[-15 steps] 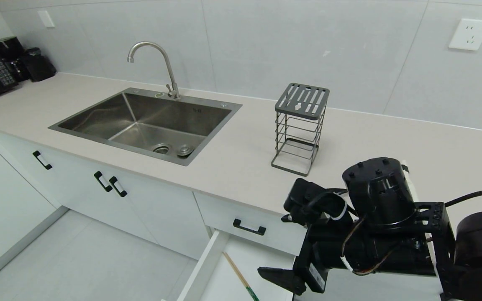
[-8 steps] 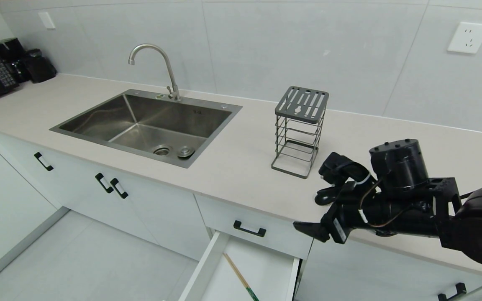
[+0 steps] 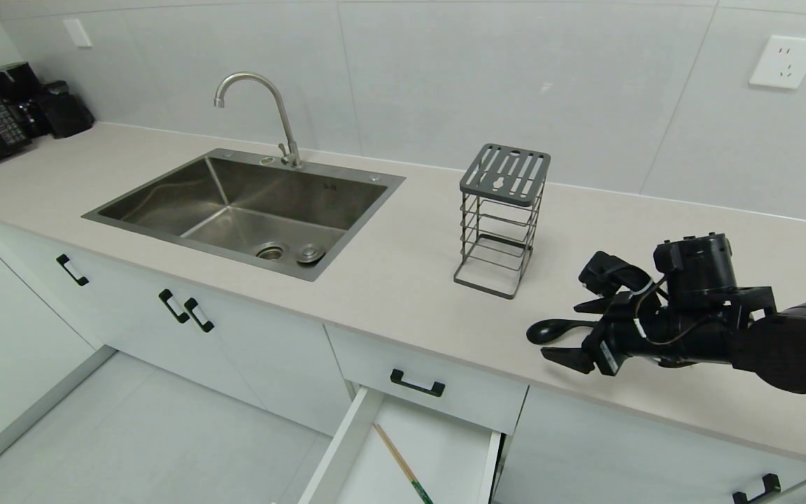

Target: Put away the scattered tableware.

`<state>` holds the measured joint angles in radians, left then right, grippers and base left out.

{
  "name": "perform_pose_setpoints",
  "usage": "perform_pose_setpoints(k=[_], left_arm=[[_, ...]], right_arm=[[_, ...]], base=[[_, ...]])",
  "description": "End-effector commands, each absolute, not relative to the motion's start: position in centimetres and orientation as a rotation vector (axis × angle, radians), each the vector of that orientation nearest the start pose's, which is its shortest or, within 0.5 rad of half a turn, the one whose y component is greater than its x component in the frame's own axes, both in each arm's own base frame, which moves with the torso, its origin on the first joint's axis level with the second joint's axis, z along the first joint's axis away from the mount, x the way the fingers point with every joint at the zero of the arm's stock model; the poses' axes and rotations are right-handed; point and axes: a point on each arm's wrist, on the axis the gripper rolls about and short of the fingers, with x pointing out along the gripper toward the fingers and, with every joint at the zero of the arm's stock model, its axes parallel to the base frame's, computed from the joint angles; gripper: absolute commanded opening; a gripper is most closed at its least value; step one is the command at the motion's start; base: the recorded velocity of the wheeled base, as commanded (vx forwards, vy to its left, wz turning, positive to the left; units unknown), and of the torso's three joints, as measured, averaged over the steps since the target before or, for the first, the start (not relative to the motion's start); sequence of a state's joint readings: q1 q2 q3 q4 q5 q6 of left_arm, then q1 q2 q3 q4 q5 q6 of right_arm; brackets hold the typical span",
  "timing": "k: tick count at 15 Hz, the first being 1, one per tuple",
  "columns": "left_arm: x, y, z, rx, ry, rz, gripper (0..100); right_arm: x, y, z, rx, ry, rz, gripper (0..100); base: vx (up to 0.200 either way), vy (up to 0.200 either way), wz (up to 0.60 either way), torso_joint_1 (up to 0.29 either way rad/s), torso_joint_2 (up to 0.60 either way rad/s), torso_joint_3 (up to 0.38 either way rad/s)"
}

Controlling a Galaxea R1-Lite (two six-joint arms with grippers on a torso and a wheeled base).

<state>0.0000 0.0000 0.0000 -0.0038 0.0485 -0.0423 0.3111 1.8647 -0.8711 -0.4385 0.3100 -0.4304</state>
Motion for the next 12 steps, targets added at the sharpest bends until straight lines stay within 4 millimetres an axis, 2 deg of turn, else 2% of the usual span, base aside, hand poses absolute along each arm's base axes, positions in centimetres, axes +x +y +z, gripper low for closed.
perform_pose_setpoints(k=[1,3,7,12], left_arm=[[-2.3,0.1,7.6,-0.043,-0.006,0.047,100],[-2.3,0.1,7.6,-0.043,-0.006,0.049,100],[-2.3,0.1,7.6,-0.043,-0.006,0.047,100],[-2.3,0.1,7.6,-0.043,-0.006,0.047,100]], right_arm=[[32.3,10.8,11.0,-0.402,0.476,0.716,100],[33.3,10.7,10.2,-0.397,0.496,0.701,100],[35.5,11.3,9.8,-0.41,0.483,0.651,100],[35.9,11.3,8.6,-0.398,0.527,0.623,100]], base=[[0.0,0.0,0.0,0.0,0.0,0.0],[0.0,0.0,0.0,0.0,0.0,0.0],[0.0,0.0,0.0,0.0,0.0,0.0],[0.0,0.0,0.0,0.0,0.0,0.0]])
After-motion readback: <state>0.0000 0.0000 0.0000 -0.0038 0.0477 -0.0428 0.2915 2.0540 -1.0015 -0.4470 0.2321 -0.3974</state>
